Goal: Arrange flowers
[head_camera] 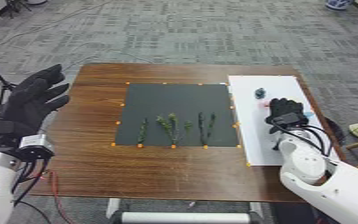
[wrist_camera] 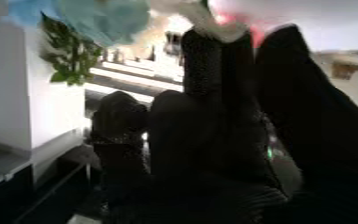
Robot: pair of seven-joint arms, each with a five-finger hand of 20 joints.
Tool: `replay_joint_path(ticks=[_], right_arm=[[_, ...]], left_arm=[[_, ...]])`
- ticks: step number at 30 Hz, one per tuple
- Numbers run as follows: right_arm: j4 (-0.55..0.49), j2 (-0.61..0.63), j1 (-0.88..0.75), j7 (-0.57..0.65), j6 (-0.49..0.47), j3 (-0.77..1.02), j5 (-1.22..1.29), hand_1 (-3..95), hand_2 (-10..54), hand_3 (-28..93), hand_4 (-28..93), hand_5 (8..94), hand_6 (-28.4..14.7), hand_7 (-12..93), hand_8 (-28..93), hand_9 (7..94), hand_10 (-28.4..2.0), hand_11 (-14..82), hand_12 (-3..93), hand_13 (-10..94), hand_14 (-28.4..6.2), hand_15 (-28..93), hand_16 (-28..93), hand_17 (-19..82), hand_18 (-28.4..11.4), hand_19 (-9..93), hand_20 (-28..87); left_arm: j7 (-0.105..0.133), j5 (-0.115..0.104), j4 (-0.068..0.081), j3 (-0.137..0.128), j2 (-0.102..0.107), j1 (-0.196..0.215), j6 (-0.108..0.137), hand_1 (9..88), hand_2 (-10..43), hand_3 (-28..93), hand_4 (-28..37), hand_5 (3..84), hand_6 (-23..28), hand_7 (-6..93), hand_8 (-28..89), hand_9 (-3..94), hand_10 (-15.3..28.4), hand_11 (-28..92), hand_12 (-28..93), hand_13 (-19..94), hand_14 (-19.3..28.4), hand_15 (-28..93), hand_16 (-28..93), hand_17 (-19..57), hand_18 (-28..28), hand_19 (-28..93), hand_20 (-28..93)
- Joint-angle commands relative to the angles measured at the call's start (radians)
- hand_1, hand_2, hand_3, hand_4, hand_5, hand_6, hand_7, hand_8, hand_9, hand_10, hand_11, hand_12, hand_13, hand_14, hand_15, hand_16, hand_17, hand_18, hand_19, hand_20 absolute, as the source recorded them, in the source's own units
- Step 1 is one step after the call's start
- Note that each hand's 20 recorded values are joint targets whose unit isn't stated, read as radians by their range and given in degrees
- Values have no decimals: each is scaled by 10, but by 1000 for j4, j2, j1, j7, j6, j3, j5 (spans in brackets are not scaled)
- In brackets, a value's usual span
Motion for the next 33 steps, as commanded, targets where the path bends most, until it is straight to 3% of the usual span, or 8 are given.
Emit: replay_joint_path(ticks=[1,5,7,10,13,17,27,33], right_arm=[[63,3,3,-70,122,-30,-18,531,-95,795,-282,665,28,525,94,775,-50,252,530,732,-41,810,374,445,-191,932,529],[39,8,0,-68,185,-22,-37,531,-95,828,-282,702,21,515,84,810,-49,237,542,748,-40,799,387,460,-192,932,528],[-7,15,-32,-16,70,29,-64,527,-95,832,-282,688,21,527,90,801,-52,235,552,747,-43,801,396,456,-194,932,537],[-76,42,-112,-23,-27,123,-41,485,-95,815,-282,622,22,444,30,708,-59,168,451,688,-57,815,397,408,-193,926,547],[-127,63,-188,-57,-111,217,2,390,-95,854,-282,564,11,316,-121,571,-90,249,256,619,-75,826,362,351,-197,892,556],[-149,68,-250,-68,-190,292,36,328,-95,860,-283,479,-32,239,-115,494,-112,209,221,573,-93,835,339,319,-208,871,563],[-124,54,-283,-81,-192,297,47,330,-95,811,-283,511,-27,250,-110,551,-113,208,219,591,-91,844,323,329,-211,881,566],[-54,34,-218,-84,-52,194,18,381,-95,820,-283,582,12,308,-137,643,-87,277,242,650,-70,841,332,373,-200,912,557]], left_arm=[[0,2,-12,-10,-10,13,1,251,-25,701,-277,232,13,202,-100,162,91,220,197,75,124,432,-44,-109,191,389,116],[-2,4,-14,-12,-12,17,4,251,-25,702,-278,231,13,203,-100,161,91,219,197,75,123,431,-45,-109,191,390,115],[-3,4,-13,-9,-13,13,1,251,-25,702,-278,232,13,203,-99,161,90,219,197,75,123,430,-45,-109,191,389,115],[-1,6,-11,-3,-10,8,-1,251,-26,703,-278,232,13,203,-100,162,90,220,197,75,123,431,-44,-109,191,389,115],[-2,5,-12,-8,-10,13,2,252,-25,701,-279,232,13,203,-100,162,90,220,197,75,123,431,-45,-109,191,389,115],[-6,4,-9,-8,-9,9,0,251,-26,702,-278,232,13,203,-100,162,90,220,197,75,123,432,-45,-109,191,389,115],[-6,2,-7,-4,-5,6,-5,252,-24,700,-278,231,13,204,-100,162,90,219,197,75,123,433,-45,-109,190,388,115],[-9,2,-6,-1,-4,3,-6,253,-23,698,-277,231,13,203,-101,162,90,217,197,75,123,431,-45,-109,191,389,115]])
